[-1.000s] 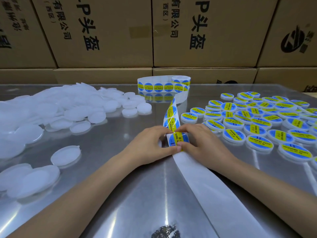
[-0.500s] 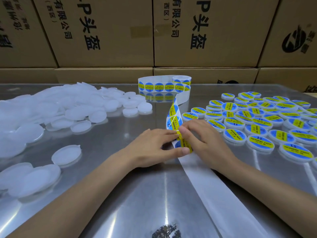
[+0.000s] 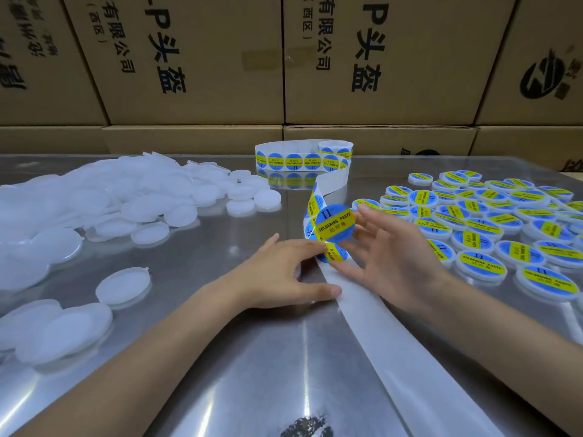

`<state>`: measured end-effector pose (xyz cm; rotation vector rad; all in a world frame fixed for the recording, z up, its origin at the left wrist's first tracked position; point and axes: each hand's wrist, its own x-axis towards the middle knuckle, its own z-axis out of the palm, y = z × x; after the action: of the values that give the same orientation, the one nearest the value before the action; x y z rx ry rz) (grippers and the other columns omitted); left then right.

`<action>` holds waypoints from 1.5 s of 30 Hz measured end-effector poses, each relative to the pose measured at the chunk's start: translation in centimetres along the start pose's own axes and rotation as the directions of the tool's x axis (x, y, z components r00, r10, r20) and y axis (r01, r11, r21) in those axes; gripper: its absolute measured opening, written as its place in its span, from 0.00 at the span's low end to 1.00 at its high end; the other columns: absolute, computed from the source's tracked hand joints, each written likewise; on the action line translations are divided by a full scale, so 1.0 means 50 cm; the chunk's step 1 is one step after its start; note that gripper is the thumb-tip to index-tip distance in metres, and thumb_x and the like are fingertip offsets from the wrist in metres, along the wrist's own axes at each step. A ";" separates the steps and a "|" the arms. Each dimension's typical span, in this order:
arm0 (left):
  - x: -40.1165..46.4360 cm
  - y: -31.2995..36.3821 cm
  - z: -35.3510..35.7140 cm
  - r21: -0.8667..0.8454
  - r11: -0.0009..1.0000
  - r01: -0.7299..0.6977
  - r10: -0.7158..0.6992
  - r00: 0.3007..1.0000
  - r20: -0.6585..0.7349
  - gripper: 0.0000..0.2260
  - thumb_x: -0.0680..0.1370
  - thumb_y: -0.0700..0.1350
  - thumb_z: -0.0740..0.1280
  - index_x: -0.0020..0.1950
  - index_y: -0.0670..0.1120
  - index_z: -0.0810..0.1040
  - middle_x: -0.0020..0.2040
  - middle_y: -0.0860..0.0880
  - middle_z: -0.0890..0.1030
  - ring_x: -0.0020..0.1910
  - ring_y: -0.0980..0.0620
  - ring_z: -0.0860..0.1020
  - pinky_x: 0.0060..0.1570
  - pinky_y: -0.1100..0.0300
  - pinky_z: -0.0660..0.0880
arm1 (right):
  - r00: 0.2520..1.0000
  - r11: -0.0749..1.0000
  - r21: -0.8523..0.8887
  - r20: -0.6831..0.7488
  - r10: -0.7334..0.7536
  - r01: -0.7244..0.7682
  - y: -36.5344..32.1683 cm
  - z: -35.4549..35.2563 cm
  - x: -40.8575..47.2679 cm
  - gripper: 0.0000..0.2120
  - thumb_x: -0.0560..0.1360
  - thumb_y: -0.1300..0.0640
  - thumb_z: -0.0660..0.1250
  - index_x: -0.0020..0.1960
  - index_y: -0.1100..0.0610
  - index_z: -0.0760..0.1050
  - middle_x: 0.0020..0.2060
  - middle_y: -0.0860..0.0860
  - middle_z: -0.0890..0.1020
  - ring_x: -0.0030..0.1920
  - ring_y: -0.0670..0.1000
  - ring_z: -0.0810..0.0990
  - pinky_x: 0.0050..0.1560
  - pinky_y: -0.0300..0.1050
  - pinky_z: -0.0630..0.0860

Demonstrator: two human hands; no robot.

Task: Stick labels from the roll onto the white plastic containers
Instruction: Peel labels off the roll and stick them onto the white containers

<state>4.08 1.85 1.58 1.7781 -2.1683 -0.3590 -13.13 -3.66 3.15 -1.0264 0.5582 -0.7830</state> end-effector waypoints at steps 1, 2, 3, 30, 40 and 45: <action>0.000 -0.001 -0.002 -0.004 1.000 -0.005 0.005 1.000 -0.018 0.29 0.73 0.64 0.65 0.71 0.56 0.66 0.66 0.62 0.70 0.64 0.65 0.65 0.73 0.46 0.51 | 0.999 0.999 0.002 -0.010 0.040 -0.040 0.002 0.000 0.000 0.15 0.67 0.48 0.67 0.52 0.51 0.76 0.51 0.50 0.82 0.55 0.49 0.81 0.52 0.51 0.76; 0.001 -0.002 -0.006 -0.002 1.000 -0.017 0.016 0.999 -0.047 0.27 0.73 0.61 0.67 0.70 0.55 0.67 0.64 0.61 0.72 0.61 0.64 0.67 0.72 0.47 0.56 | 0.998 0.998 -0.005 -0.025 0.062 -0.062 0.004 -0.001 0.001 0.14 0.69 0.49 0.66 0.53 0.51 0.76 0.52 0.50 0.81 0.55 0.50 0.80 0.53 0.51 0.75; 0.001 -0.003 -0.010 0.018 1.000 -0.023 0.024 0.996 -0.085 0.27 0.73 0.60 0.67 0.70 0.53 0.68 0.63 0.59 0.72 0.61 0.62 0.68 0.69 0.49 0.60 | 0.997 0.997 -0.004 -0.042 0.072 -0.072 0.006 -0.001 0.001 0.12 0.71 0.50 0.65 0.53 0.51 0.76 0.52 0.50 0.81 0.55 0.50 0.80 0.53 0.51 0.75; 0.005 0.010 0.008 -0.177 0.979 0.107 -0.168 0.909 -0.382 0.26 0.69 0.53 0.75 0.65 0.53 0.72 0.57 0.59 0.75 0.57 0.58 0.71 0.52 0.66 0.63 | 0.995 1.000 -0.017 -0.095 0.021 -0.023 0.022 -0.008 0.013 0.07 0.72 0.53 0.68 0.48 0.52 0.82 0.48 0.48 0.85 0.51 0.46 0.82 0.51 0.42 0.76; 0.009 0.014 0.019 -0.203 0.977 -0.065 -0.027 0.907 -0.420 0.28 0.69 0.49 0.76 0.67 0.50 0.73 0.57 0.54 0.79 0.54 0.56 0.77 0.56 0.57 0.73 | 0.992 1.000 0.000 -0.127 0.015 -0.015 0.023 -0.007 0.015 0.11 0.75 0.53 0.66 0.55 0.54 0.79 0.53 0.48 0.84 0.59 0.46 0.78 0.51 0.42 0.76; 0.010 0.025 0.015 -0.102 0.980 -0.170 0.084 0.821 -0.564 0.31 0.68 0.47 0.76 0.68 0.46 0.70 0.60 0.53 0.78 0.56 0.53 0.76 0.58 0.54 0.73 | 0.982 0.998 -0.025 -0.178 -0.064 0.061 0.032 -0.001 0.015 0.07 0.74 0.55 0.68 0.41 0.52 0.84 0.45 0.48 0.85 0.50 0.45 0.79 0.40 0.35 0.77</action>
<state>2.56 1.62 1.43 1.4145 -1.7696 0.0404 -12.25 -3.82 1.65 -1.0010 0.6904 -0.9332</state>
